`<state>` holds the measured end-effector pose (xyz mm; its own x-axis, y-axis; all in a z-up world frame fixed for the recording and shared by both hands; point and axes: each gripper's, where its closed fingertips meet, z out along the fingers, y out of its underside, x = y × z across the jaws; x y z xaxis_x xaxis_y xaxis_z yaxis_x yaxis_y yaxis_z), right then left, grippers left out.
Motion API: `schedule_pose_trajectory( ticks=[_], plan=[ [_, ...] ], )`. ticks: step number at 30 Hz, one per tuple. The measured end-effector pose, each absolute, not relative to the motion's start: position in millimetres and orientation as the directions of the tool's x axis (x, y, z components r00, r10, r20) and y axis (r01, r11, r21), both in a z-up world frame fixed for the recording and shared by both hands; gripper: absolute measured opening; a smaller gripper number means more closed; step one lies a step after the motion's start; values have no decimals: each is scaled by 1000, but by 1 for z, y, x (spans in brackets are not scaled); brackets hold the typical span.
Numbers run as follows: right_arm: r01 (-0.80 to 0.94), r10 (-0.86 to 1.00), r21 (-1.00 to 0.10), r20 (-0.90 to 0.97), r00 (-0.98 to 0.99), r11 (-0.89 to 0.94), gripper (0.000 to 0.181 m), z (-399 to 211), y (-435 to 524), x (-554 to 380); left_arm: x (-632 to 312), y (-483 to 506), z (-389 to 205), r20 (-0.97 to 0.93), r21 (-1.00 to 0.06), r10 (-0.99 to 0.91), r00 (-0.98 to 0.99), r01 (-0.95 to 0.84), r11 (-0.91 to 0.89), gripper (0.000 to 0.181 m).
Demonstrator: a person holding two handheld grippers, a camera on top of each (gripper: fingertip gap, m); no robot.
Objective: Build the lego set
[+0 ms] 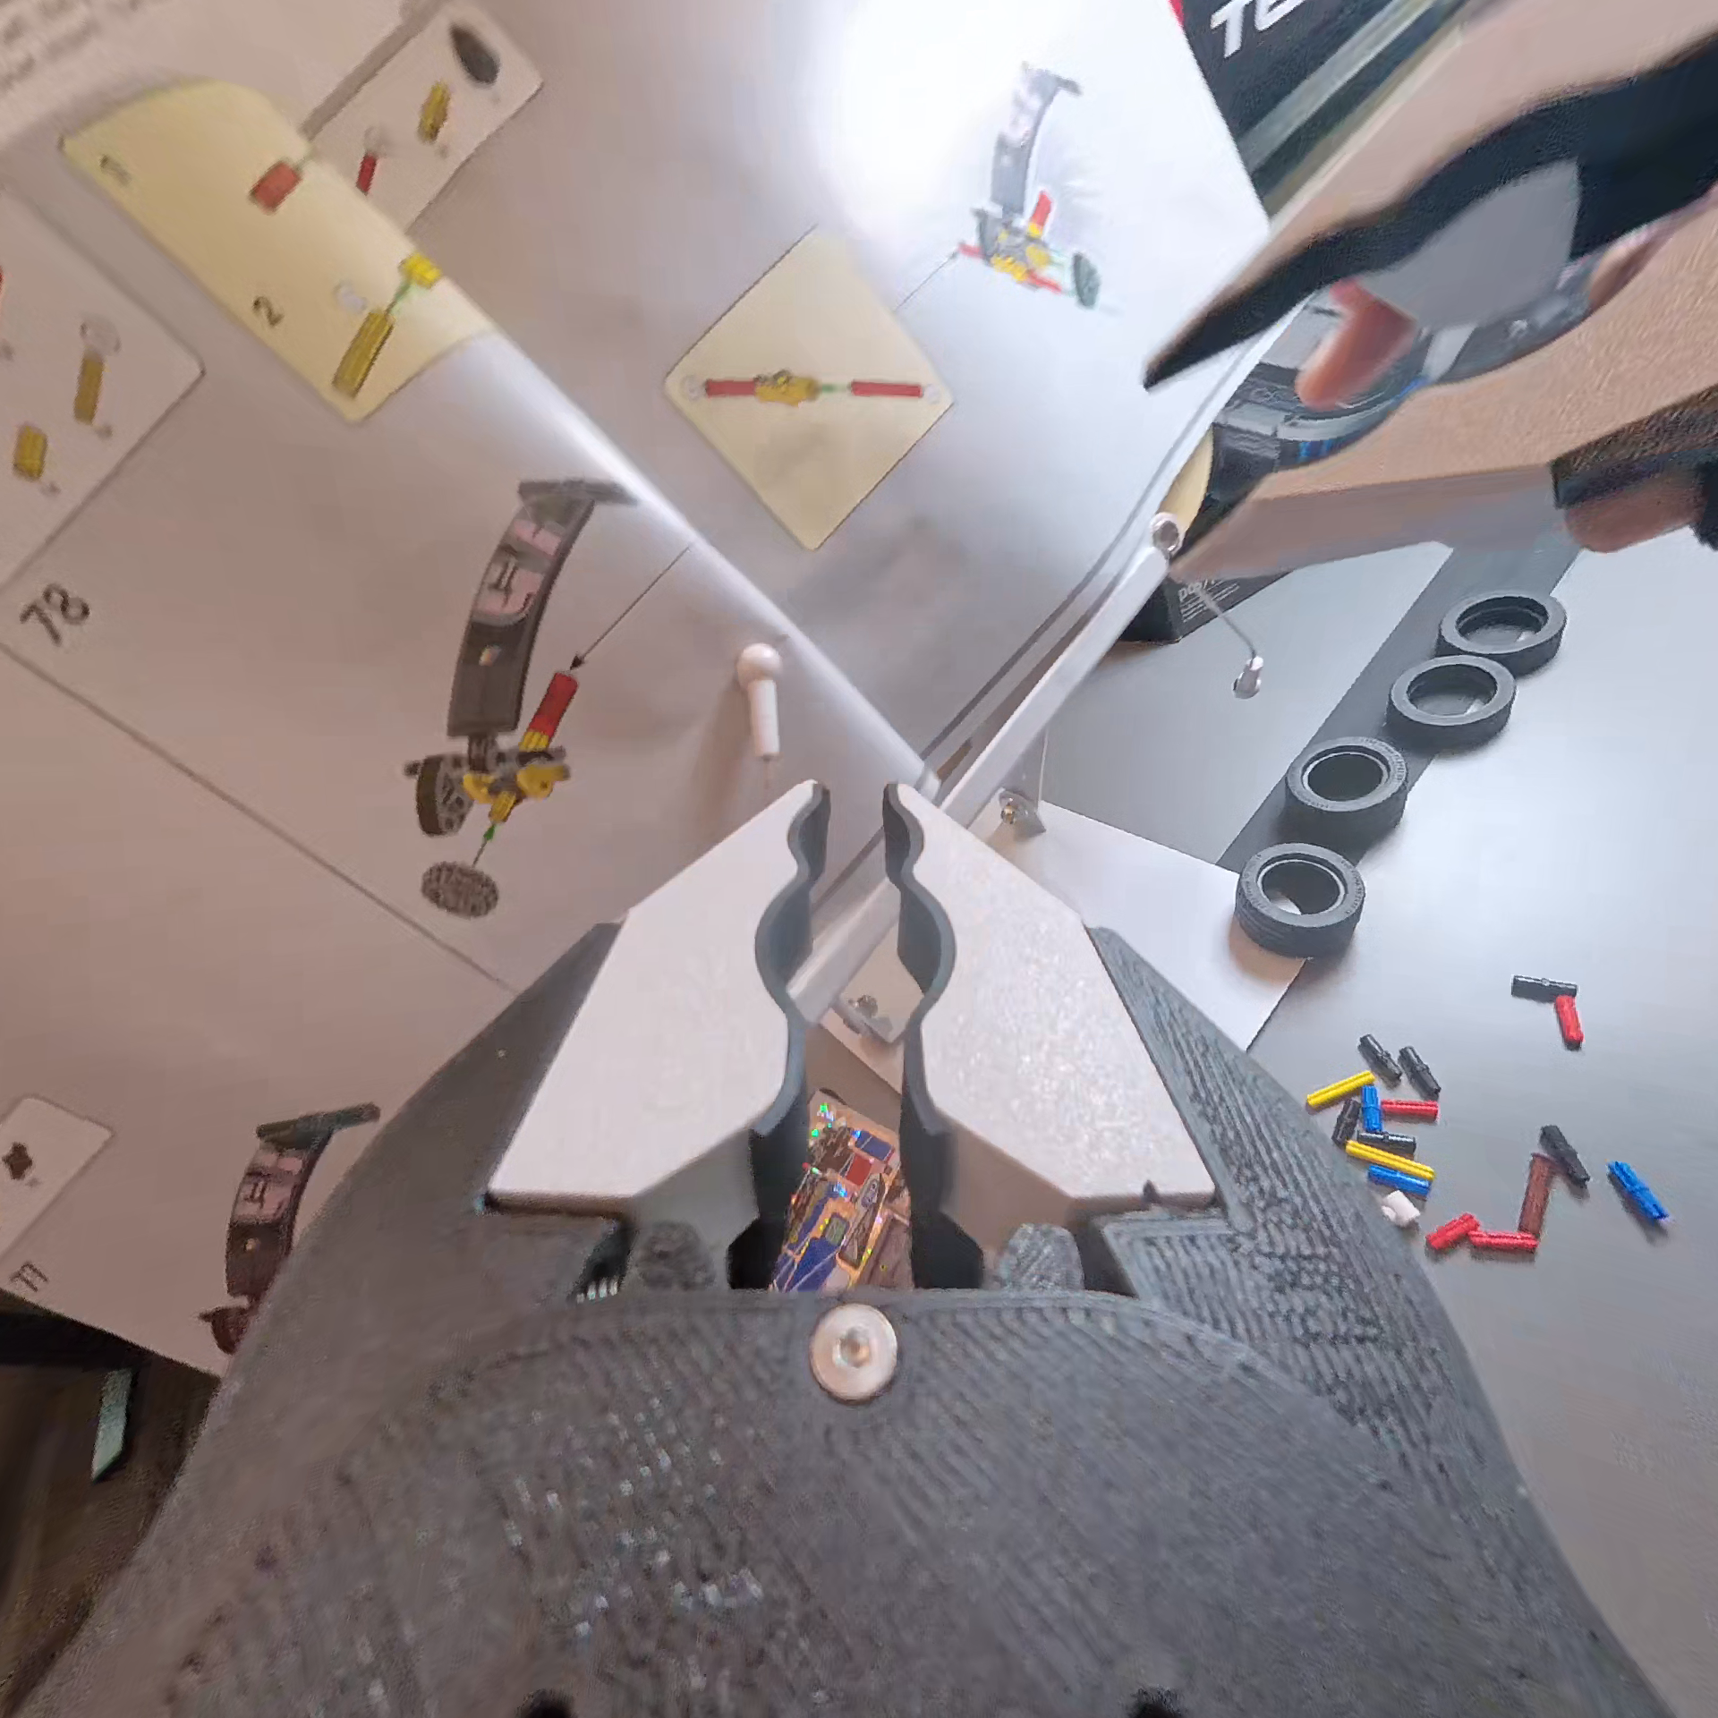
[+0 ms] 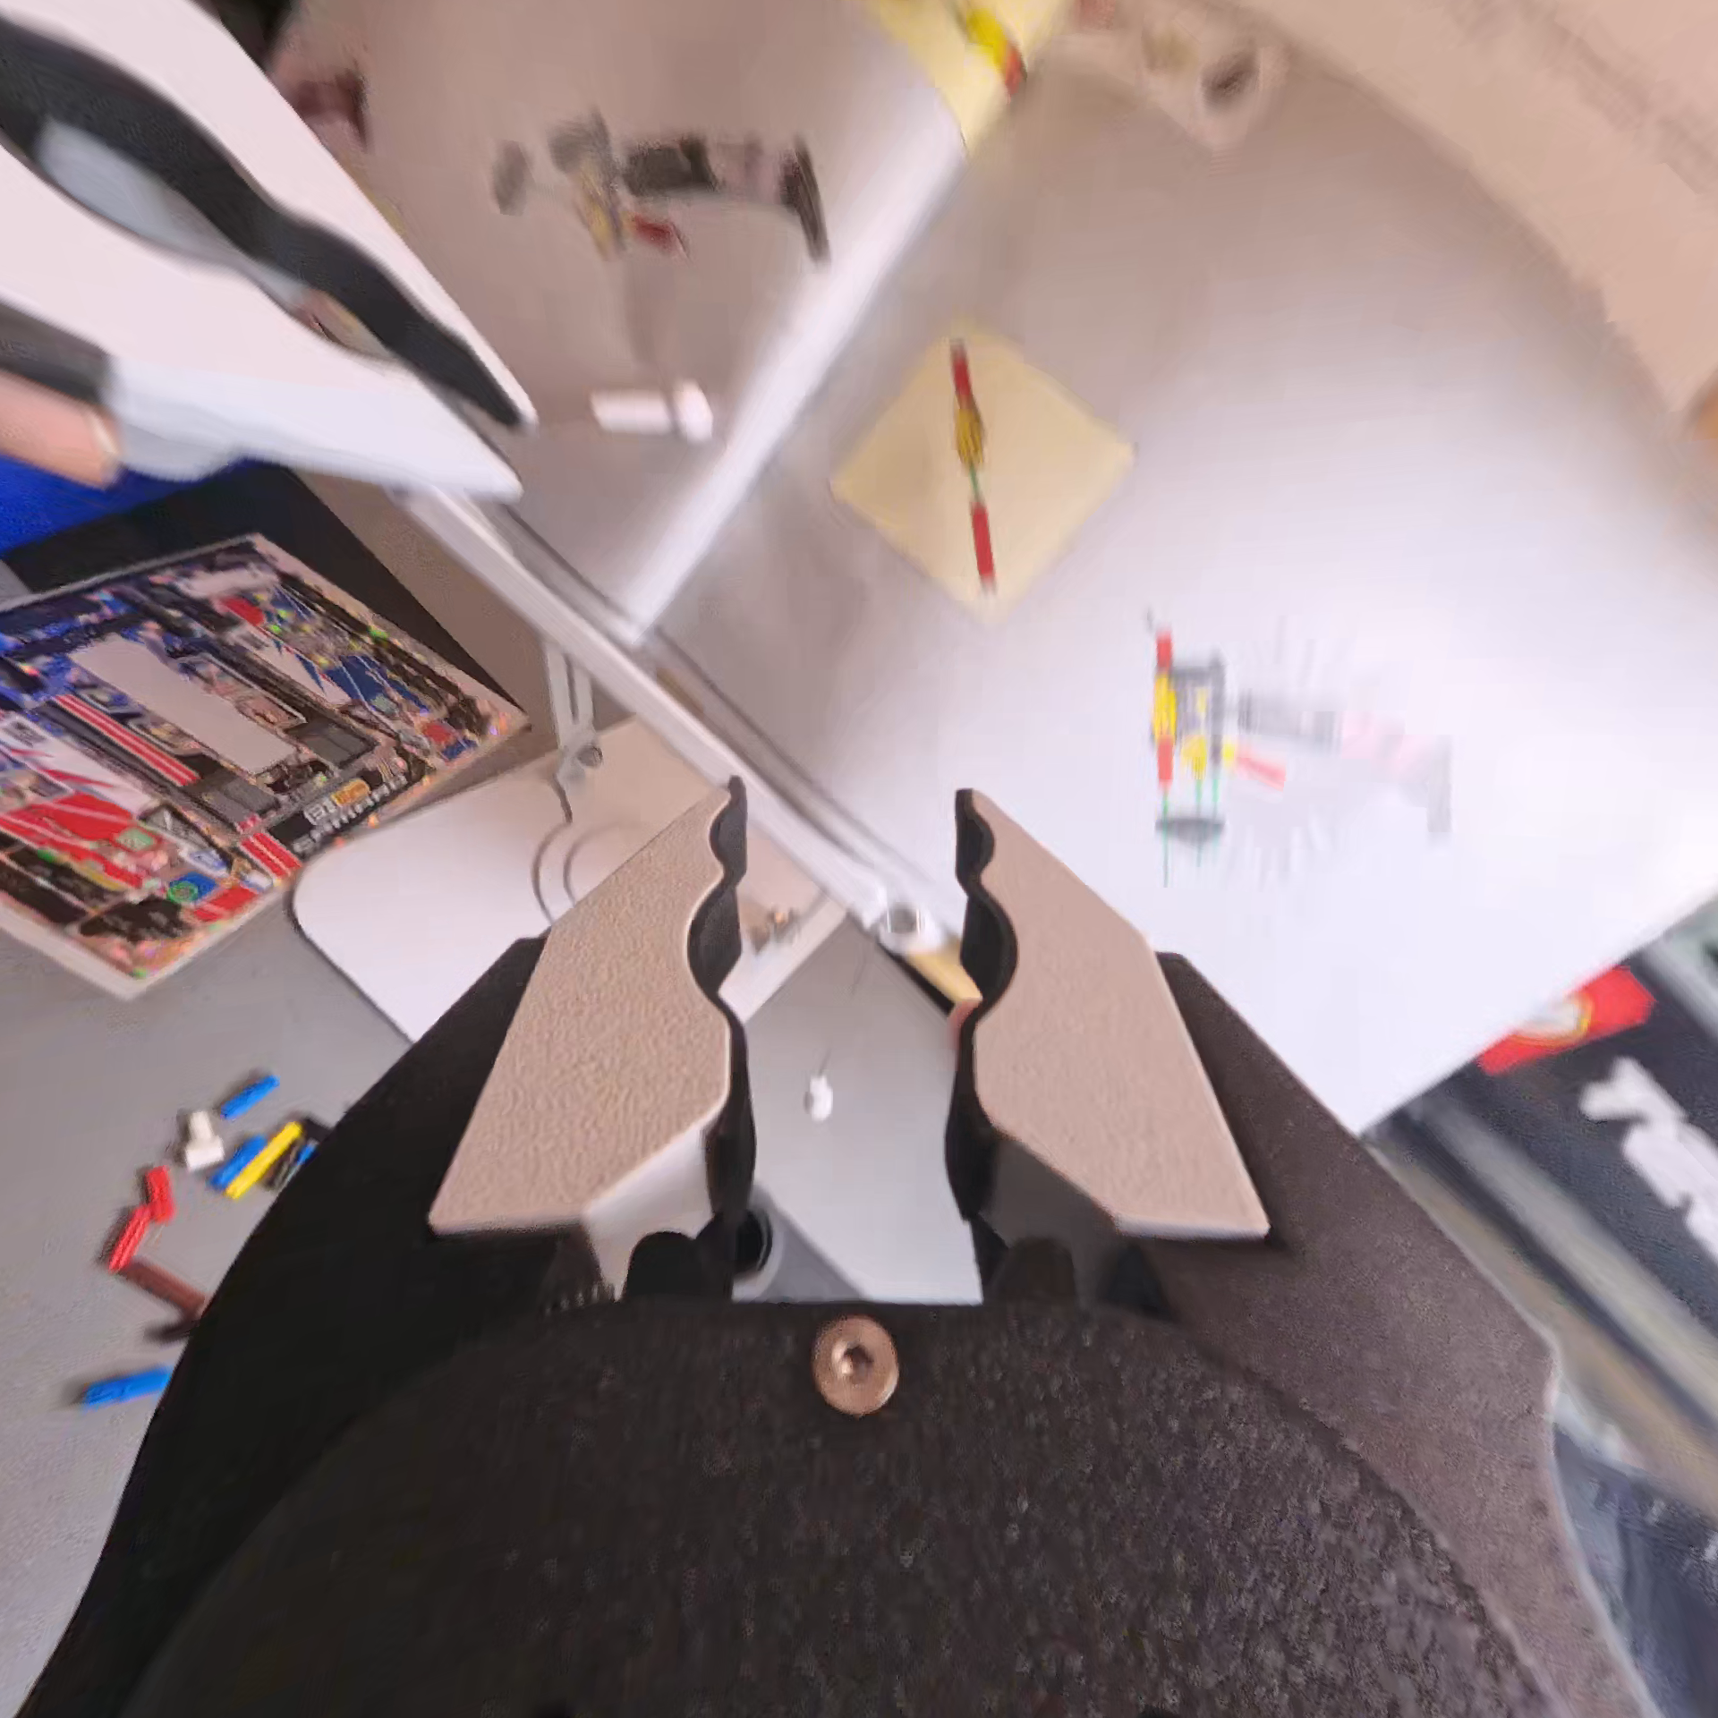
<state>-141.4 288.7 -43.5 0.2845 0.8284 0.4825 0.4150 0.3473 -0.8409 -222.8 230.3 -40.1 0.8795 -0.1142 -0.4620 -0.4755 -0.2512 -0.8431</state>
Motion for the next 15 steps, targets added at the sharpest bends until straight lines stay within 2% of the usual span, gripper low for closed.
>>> schedule_pose_trajectory(
  ticks=[4,7,8,9,10,13,15],
  plan=[
    [476,858,-859,380,346,188,40,-114,319,-110,-191,250,-45,-496,-815,-135,858,-513,-269,0],
    [444,830,-862,423,362,245,32,-127,328,-122,-180,276,-53,-507,-803,-91,857,-508,-311,0],
    [440,818,-858,443,367,267,24,-127,330,-127,-180,285,-57,-507,-799,-73,859,-500,-334,0],
    [453,794,-845,472,384,284,6,-125,334,-128,-184,292,-62,-515,-787,-57,855,-498,-365,0],
    [488,758,-821,513,403,296,0,-123,339,-125,-187,297,-67,-525,-774,-45,850,-499,-389,0],
    [594,655,-704,665,359,388,0,-109,342,-109,-191,304,-70,-537,-756,-38,843,-500,-423,0],
    [688,510,-535,816,272,490,0,-96,345,-102,-191,305,-70,-541,-747,-35,840,-500,-437,0]
  ],
)
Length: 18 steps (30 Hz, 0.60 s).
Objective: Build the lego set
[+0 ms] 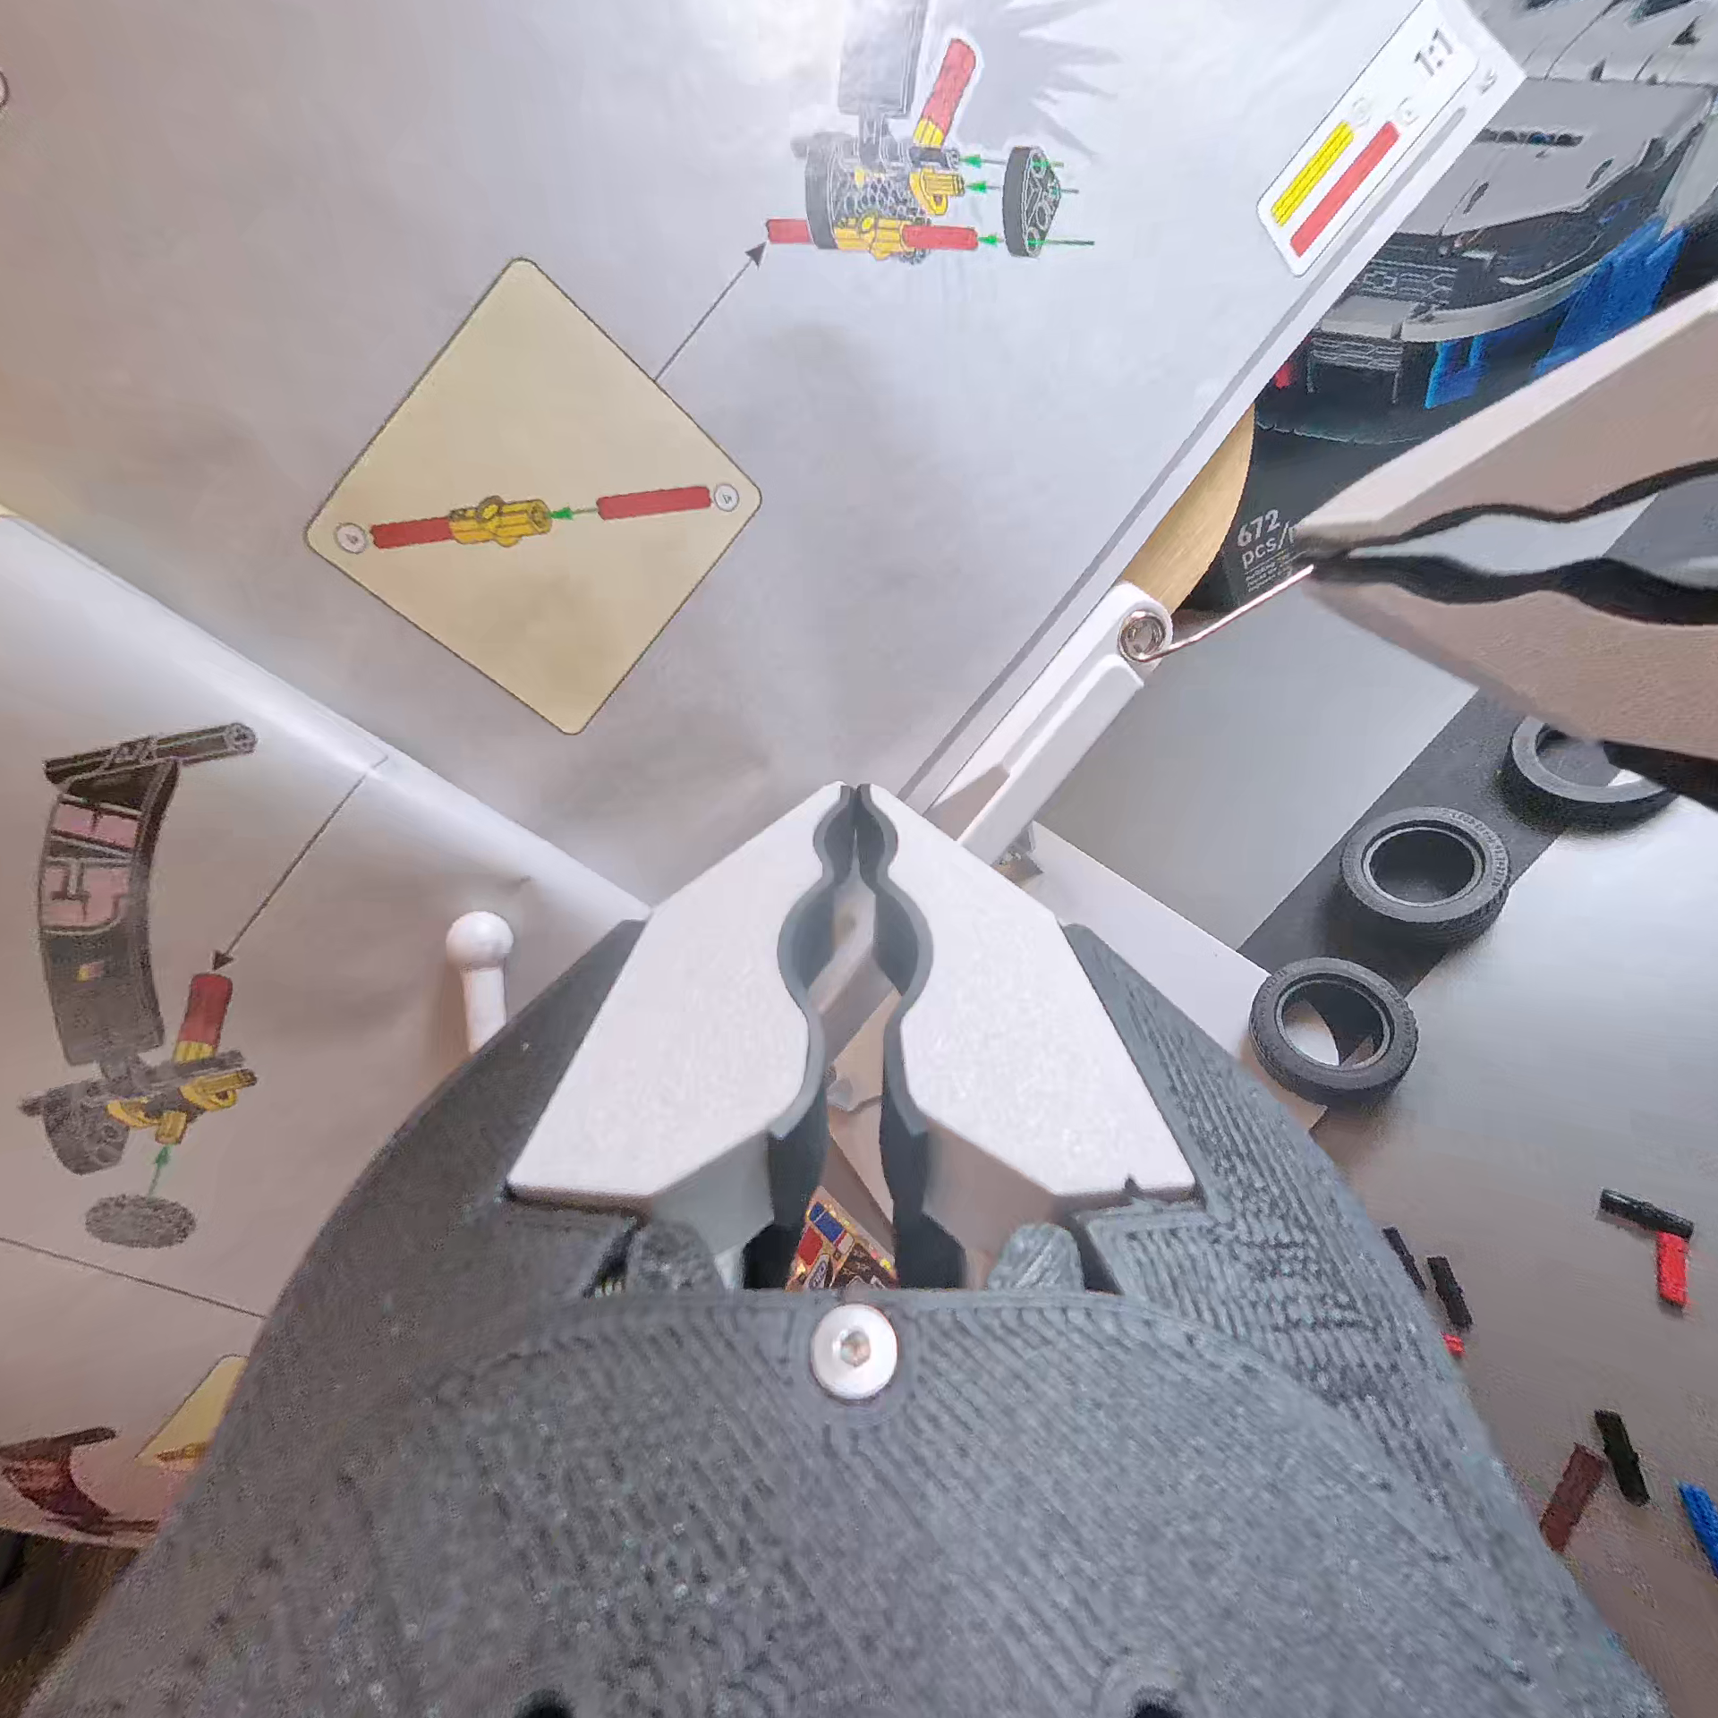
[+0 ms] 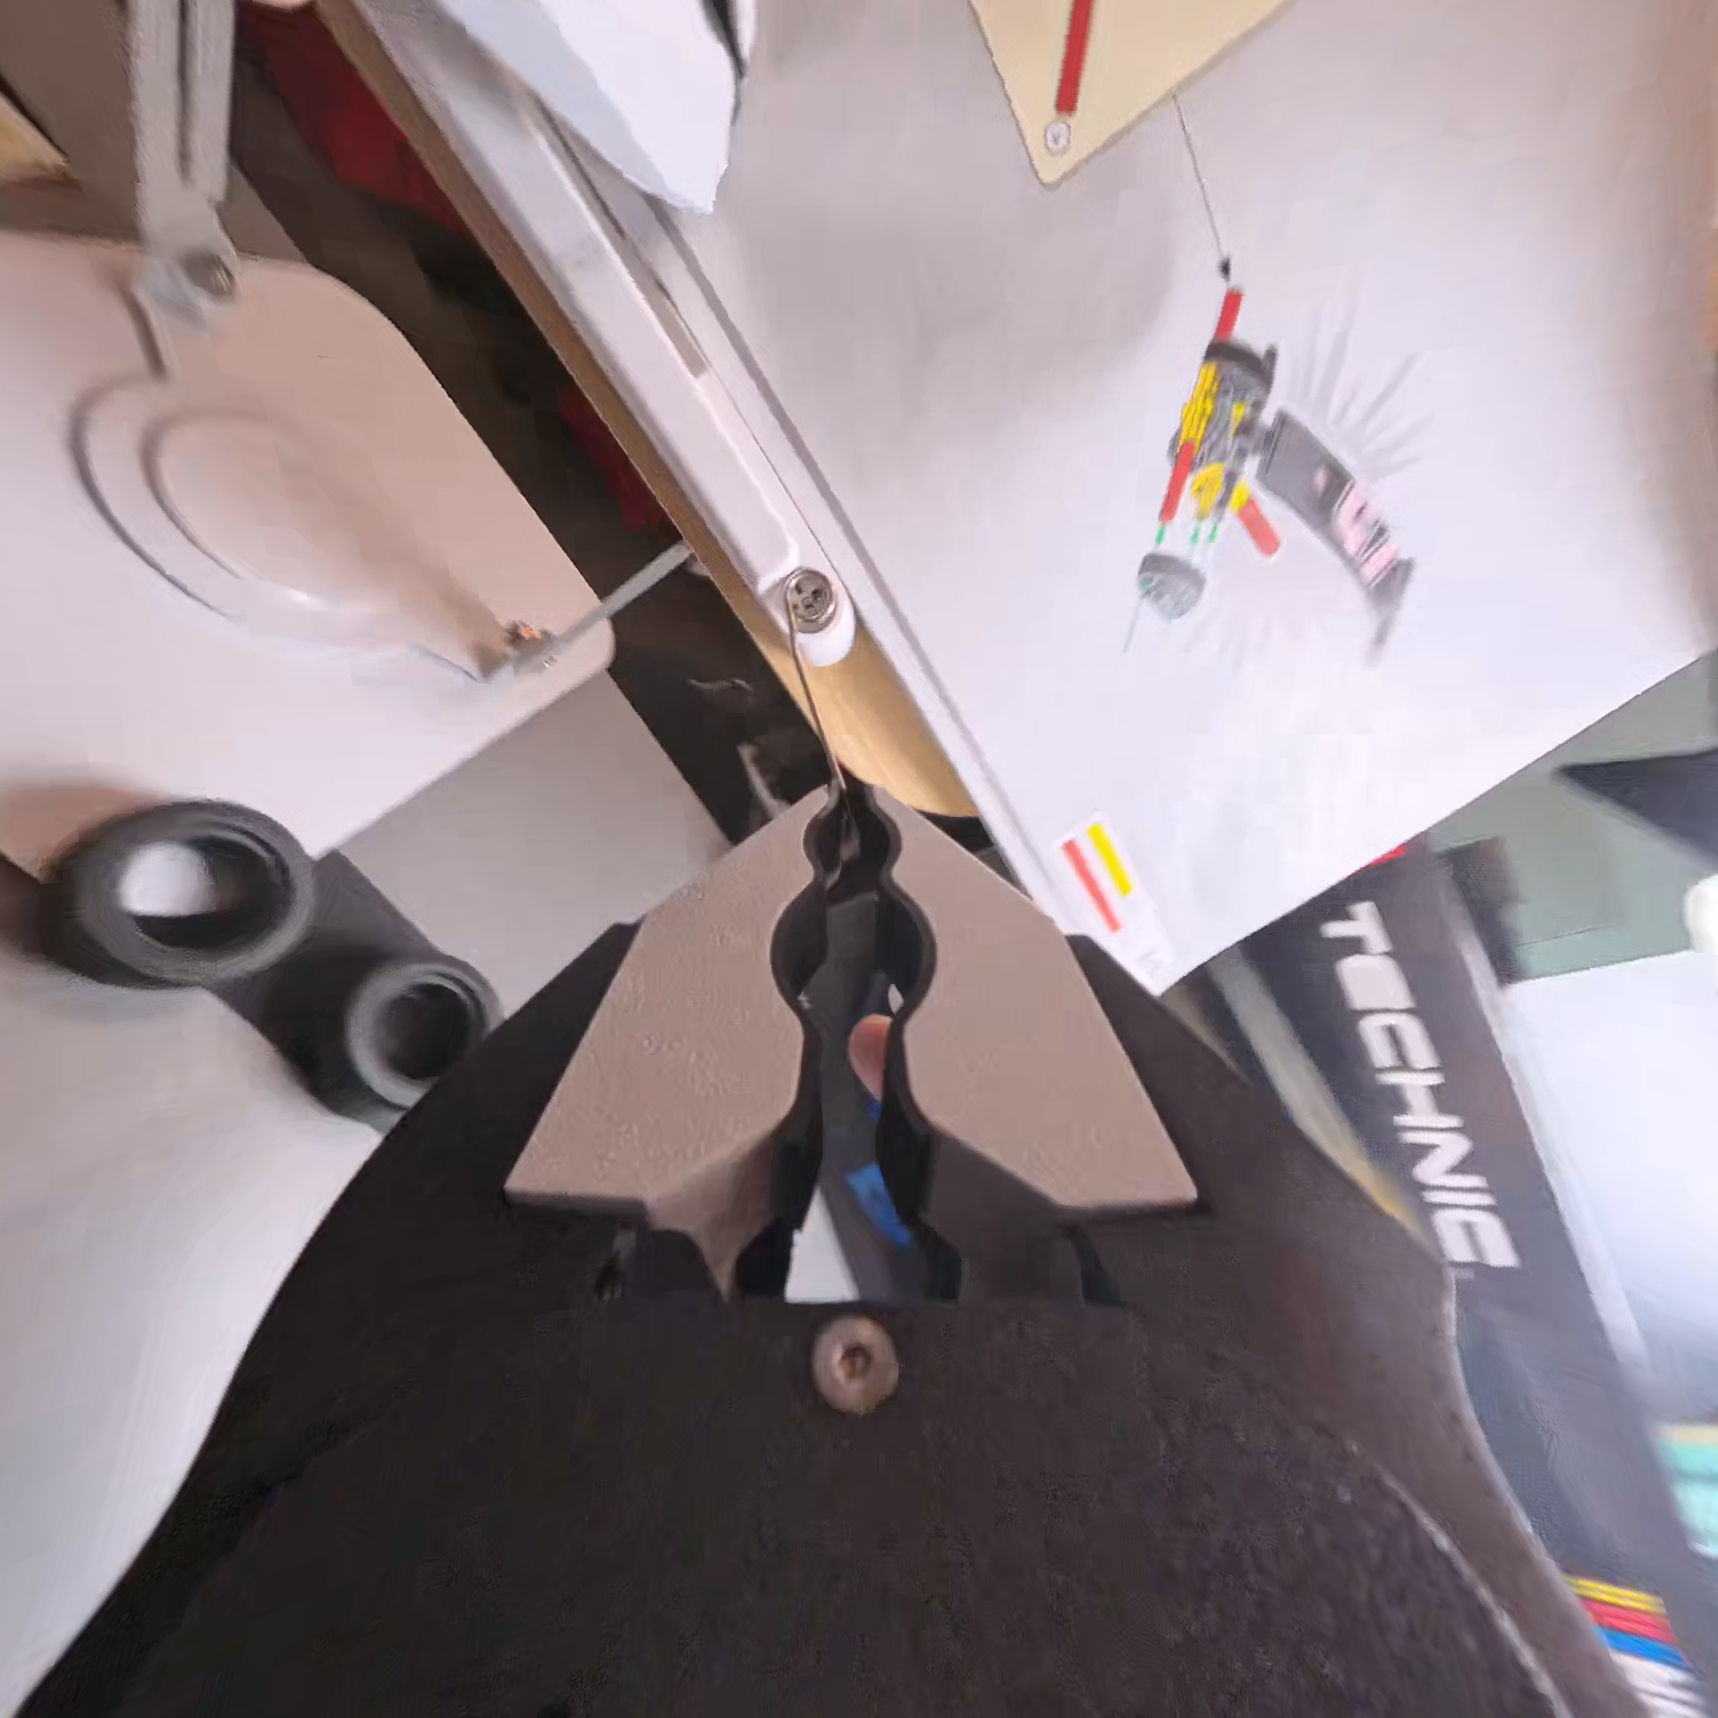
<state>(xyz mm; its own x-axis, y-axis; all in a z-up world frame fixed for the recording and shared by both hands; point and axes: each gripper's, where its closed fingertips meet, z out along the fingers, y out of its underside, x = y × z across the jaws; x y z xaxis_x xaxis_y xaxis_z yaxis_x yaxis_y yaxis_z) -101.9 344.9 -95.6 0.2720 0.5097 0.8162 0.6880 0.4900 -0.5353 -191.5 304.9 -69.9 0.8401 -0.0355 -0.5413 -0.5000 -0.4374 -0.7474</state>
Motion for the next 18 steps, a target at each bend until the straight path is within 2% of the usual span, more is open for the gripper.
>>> schedule_pose_trajectory(
  ticks=[3,6,9,11,12,14,15,16,18],
  plan=[
    [803,237,-203,968,80,561,0,-78,349,-103,-192,305,-70,-544,-747,-33,839,-502,-437,0],
    [807,19,53,997,-79,588,2,-57,349,-114,-192,304,-70,-509,-764,-51,859,-478,-433,0],
    [728,-231,324,946,-228,605,0,-39,334,-137,-192,303,-70,-472,-789,-60,880,-452,-417,0],
    [585,-348,409,911,-220,701,0,-30,294,-166,-192,304,-69,-434,-816,-54,899,-418,-399,0],
    [570,-310,385,923,-228,726,0,-33,282,-174,-191,304,-69,-413,-829,-54,909,-399,-391,0],
    [614,-163,252,966,-198,748,6,-37,278,-176,-191,299,-68,-380,-850,-52,923,-371,-374,0],
    [624,-55,118,991,-118,773,15,-32,280,-173,-193,295,-67,-377,-856,-40,925,-365,-366,0],
    [633,99,-69,995,-12,771,19,-27,286,-164,-196,291,-65,-384,-858,-32,923,-369,-357,0],
    [610,429,-476,872,234,634,33,-23,310,-142,-204,283,-60,-392,-864,-12,920,-372,-339,0]
  ],
)
